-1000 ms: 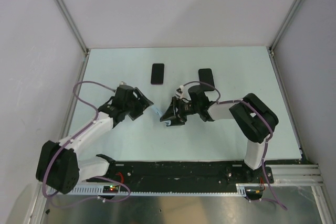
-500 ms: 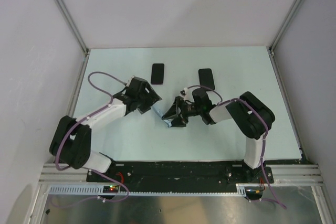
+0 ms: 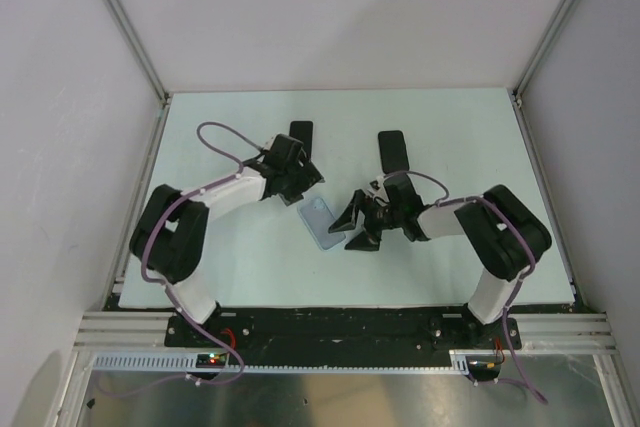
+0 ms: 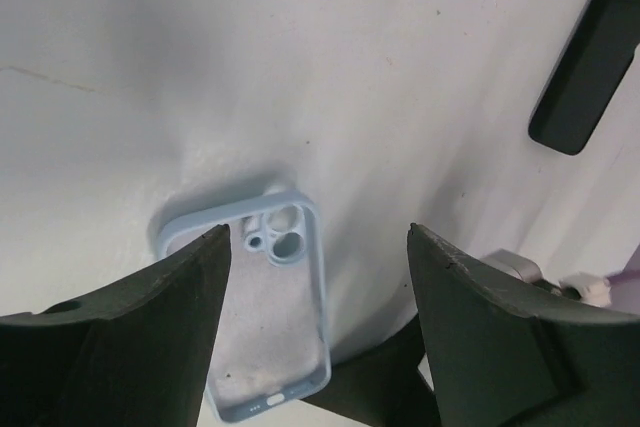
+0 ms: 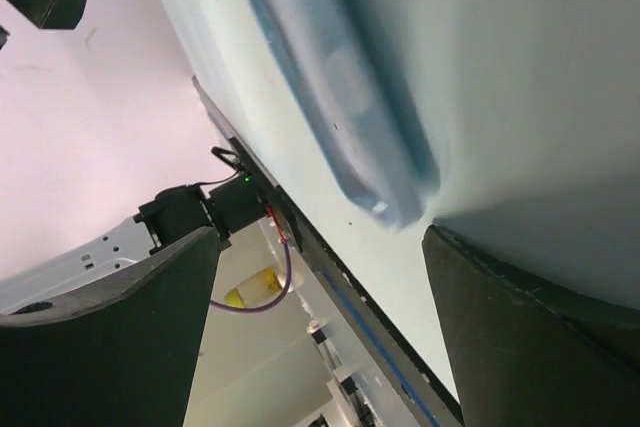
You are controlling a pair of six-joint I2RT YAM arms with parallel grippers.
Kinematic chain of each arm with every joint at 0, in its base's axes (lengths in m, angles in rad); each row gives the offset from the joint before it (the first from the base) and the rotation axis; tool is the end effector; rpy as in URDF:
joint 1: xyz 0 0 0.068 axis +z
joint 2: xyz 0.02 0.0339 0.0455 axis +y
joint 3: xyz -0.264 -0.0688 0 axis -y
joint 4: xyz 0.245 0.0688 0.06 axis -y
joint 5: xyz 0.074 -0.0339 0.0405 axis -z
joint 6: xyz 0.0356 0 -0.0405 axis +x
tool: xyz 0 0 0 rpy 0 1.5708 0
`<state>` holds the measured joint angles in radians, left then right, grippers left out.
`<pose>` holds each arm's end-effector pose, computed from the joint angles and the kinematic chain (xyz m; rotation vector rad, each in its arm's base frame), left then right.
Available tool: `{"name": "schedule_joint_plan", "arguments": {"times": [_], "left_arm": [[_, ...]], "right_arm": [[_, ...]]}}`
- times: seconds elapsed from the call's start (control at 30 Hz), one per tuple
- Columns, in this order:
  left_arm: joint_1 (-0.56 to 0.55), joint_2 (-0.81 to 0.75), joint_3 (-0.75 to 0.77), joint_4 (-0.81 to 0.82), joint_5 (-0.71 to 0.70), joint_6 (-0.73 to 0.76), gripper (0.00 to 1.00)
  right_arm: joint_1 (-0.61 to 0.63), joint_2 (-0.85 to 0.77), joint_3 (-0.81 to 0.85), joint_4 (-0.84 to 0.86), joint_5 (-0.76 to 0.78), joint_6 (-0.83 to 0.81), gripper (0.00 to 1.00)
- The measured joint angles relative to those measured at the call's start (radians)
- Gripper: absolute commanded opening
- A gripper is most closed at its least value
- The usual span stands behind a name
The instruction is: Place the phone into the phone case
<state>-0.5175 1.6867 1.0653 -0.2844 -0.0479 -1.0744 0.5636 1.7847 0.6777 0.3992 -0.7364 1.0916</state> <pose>0.3070 -0.1728 0.1957 -0.7297 2.4750 -0.5934 0.2540 0.1888 0.1139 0.2347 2.6543 1.5743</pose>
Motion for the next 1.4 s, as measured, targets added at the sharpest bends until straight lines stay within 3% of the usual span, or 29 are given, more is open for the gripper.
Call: {"name": "schedule_joint_plan", "arguments": {"times": [0.23, 0.4, 0.6, 0.73, 1.2, 1.4], "left_arm": [[-0.016, 0.069, 0.071, 0.006, 0.004, 0.048, 0.77], [0.005, 0.096, 0.239, -0.041, -0.016, 0.239, 0.80], [0.072, 0.271, 0.536, -0.134, -0.035, 0.502, 0.84], [0.108, 0.389, 0.616, -0.213, -0.059, 0.607, 0.88], [0.135, 0.539, 0.743, -0.319, -0.082, 0.693, 0.90], [0.132, 0.591, 0.772, -0.331, -0.082, 0.692, 0.84]], "right_arm": [[-0.027, -0.169, -0.027, -0.203, 0.134, -0.125, 0.89], [-0.027, -0.327, -0.029, -0.360, 0.273, -0.232, 0.89], [-0.027, -0.448, -0.024, -0.497, 0.388, -0.328, 0.89], [-0.027, -0.473, -0.002, -0.574, 0.436, -0.378, 0.89], [-0.015, -0.526, 0.006, -0.657, 0.493, -0.433, 0.89], [-0.013, -0.532, 0.006, -0.664, 0.497, -0.438, 0.89]]}}
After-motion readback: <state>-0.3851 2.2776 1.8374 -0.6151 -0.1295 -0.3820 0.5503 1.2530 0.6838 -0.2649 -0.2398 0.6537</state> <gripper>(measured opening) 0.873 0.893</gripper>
